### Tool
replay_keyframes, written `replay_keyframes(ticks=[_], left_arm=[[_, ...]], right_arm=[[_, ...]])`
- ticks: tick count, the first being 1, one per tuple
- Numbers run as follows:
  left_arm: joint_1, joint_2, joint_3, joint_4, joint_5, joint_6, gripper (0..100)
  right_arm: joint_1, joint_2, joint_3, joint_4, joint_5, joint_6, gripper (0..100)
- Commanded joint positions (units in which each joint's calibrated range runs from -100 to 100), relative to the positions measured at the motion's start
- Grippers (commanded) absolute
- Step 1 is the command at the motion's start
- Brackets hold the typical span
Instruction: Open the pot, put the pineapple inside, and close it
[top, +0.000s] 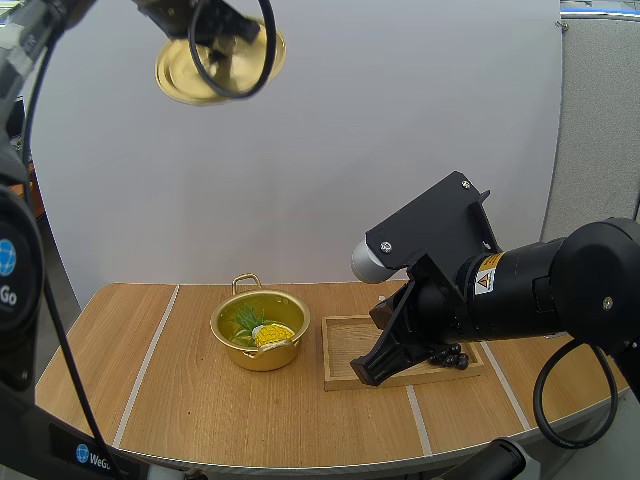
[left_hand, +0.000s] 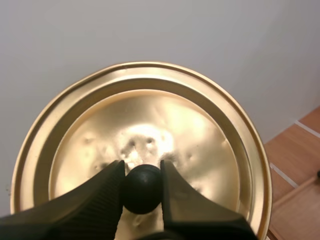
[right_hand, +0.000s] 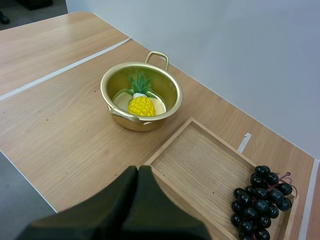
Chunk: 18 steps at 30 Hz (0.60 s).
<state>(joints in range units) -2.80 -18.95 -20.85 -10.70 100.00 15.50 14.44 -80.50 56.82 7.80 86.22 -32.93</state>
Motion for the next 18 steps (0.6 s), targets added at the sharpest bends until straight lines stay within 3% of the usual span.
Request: replay_keyframes(ticks=[1, 13, 18], left_arm=[[-0.18, 1.16, 5.54, -4.25, 0.0, 2.05, 0], [-0.18, 1.93, 29.94, -5.94, -0.22, 7.62, 0], [-0.18, 1.93, 38.27, -6.85, -6.9, 9.34, 0]], right_arm=[[-0.24, -0.63, 0.18, -0.06, -1.4, 0.19, 0], [-0.24, -0.63, 0.18, -0.06, -1.23, 0.19, 0], [-0.24, -0.63, 0.18, -0.06, -1.23, 0.19, 0]])
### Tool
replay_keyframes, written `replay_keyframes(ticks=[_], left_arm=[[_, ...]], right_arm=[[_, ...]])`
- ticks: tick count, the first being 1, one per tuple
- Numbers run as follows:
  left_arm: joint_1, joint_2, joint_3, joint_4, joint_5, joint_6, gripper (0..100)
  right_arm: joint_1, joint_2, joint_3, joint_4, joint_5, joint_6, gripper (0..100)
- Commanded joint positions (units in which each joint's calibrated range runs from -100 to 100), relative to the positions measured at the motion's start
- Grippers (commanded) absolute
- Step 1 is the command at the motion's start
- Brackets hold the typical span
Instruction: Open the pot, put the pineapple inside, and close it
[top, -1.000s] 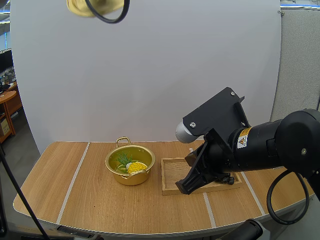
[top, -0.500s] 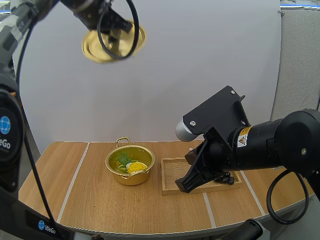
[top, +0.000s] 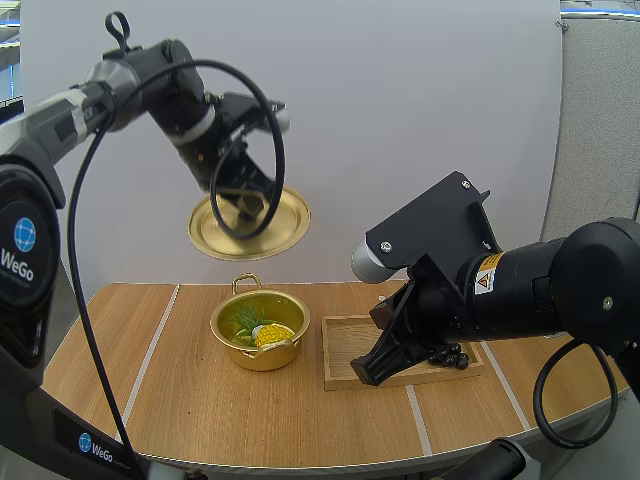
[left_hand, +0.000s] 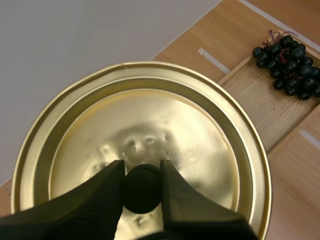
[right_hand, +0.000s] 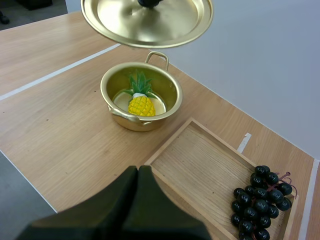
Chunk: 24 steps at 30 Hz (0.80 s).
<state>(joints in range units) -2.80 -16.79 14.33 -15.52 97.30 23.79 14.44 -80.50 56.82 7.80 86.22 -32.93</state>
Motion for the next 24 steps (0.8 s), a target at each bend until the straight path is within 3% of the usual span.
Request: replay_keyframes(ticks=[1, 13, 24], left_arm=[[-0.18, -0.23, 4.69, -2.38, -5.76, 1.57, 0], [-0.18, 0.14, 17.31, -3.52, -28.35, 5.16, 0], [-0.18, 10.36, 17.47, -3.97, -29.28, 5.23, 0]], right_arm=[[-0.24, -0.63, 0.18, -0.06, -1.23, 0.19, 0], [-0.24, -0.63, 0.18, -0.06, -1.23, 0.19, 0], [-0.24, -0.63, 0.18, -0.06, -1.23, 0.19, 0]])
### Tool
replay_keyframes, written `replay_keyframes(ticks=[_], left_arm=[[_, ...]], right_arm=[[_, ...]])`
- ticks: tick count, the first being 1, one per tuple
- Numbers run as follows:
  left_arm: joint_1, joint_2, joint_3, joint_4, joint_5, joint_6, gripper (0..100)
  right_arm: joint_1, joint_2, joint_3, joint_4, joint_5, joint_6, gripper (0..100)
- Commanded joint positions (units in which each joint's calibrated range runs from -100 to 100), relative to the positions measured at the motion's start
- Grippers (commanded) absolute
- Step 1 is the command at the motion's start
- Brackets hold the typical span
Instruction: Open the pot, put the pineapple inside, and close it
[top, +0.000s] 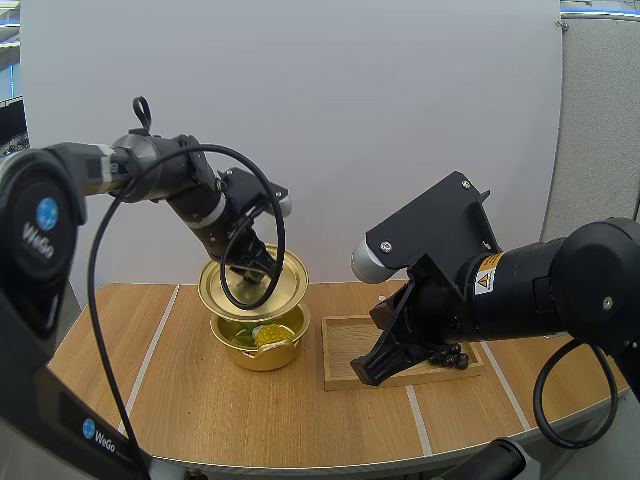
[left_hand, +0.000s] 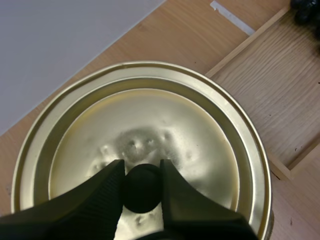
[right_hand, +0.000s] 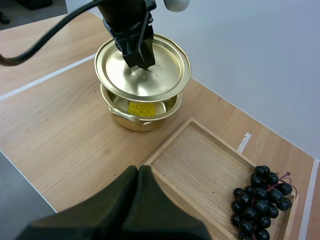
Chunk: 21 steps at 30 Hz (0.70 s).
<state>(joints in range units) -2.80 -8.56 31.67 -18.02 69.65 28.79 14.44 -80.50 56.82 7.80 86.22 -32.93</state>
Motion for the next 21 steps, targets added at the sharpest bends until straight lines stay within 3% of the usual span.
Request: replay_keyframes(ticks=[1, 21], left_arm=[[-0.18, 2.68, 0.14, -1.47, -1.63, 0.37, 0], [-0.18, 8.66, 0.14, -1.47, -1.9, 1.05, 0]], right_arm=[[-0.24, -0.63, 0.18, -0.06, -1.23, 0.19, 0], [-0.24, -0.63, 0.18, -0.06, -1.23, 0.19, 0]])
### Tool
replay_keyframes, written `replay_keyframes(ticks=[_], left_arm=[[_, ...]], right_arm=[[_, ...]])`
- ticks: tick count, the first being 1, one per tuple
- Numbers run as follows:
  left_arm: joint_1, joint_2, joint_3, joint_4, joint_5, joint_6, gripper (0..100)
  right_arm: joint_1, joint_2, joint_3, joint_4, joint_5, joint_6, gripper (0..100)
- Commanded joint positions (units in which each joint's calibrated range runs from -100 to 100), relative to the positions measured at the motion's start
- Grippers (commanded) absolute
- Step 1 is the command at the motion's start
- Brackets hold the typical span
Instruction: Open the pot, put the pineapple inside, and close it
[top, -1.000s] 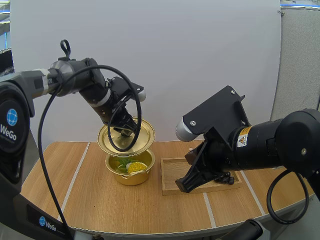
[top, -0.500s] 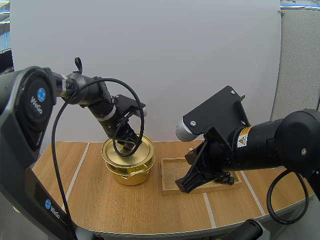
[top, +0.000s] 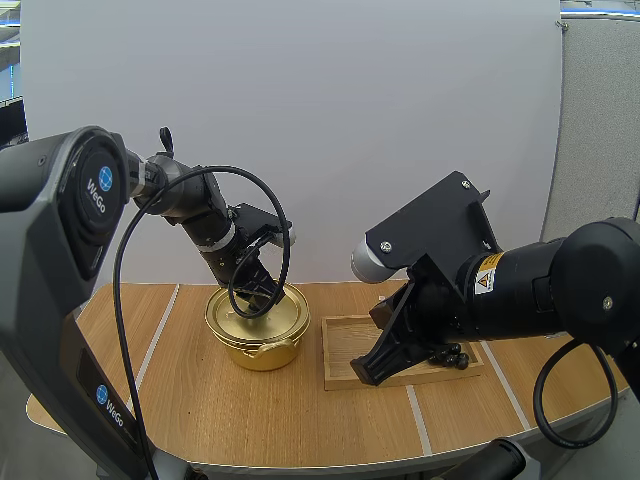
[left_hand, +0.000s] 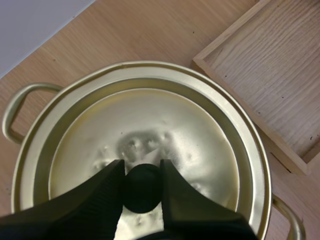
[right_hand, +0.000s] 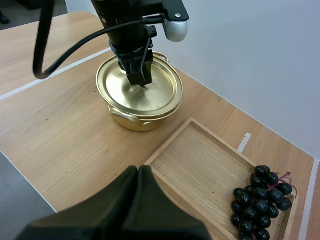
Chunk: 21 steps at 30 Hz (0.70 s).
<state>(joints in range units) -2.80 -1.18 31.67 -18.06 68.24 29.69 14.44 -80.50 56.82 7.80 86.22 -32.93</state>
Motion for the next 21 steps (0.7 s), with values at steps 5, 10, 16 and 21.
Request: replay_keyframes(ticks=[5, 10, 16, 21], left_arm=[[-0.18, 1.99, 0.14, -1.43, -0.66, 0.26, 0], [-0.18, 1.99, 0.14, -1.43, -1.38, 0.26, 0], [-0.18, 1.99, 0.14, -1.71, -1.54, 0.26, 30], [-0.18, 1.99, 0.14, -2.61, -1.2, 0.26, 90]], right_arm=[[-0.24, -0.63, 0.18, -0.06, -1.23, 0.19, 0], [-0.24, -0.63, 0.18, 0.04, -1.23, 0.19, 0], [-0.24, -0.63, 0.18, 0.3, -1.23, 0.19, 0], [-0.24, -0.63, 0.18, 0.3, -1.23, 0.19, 0]])
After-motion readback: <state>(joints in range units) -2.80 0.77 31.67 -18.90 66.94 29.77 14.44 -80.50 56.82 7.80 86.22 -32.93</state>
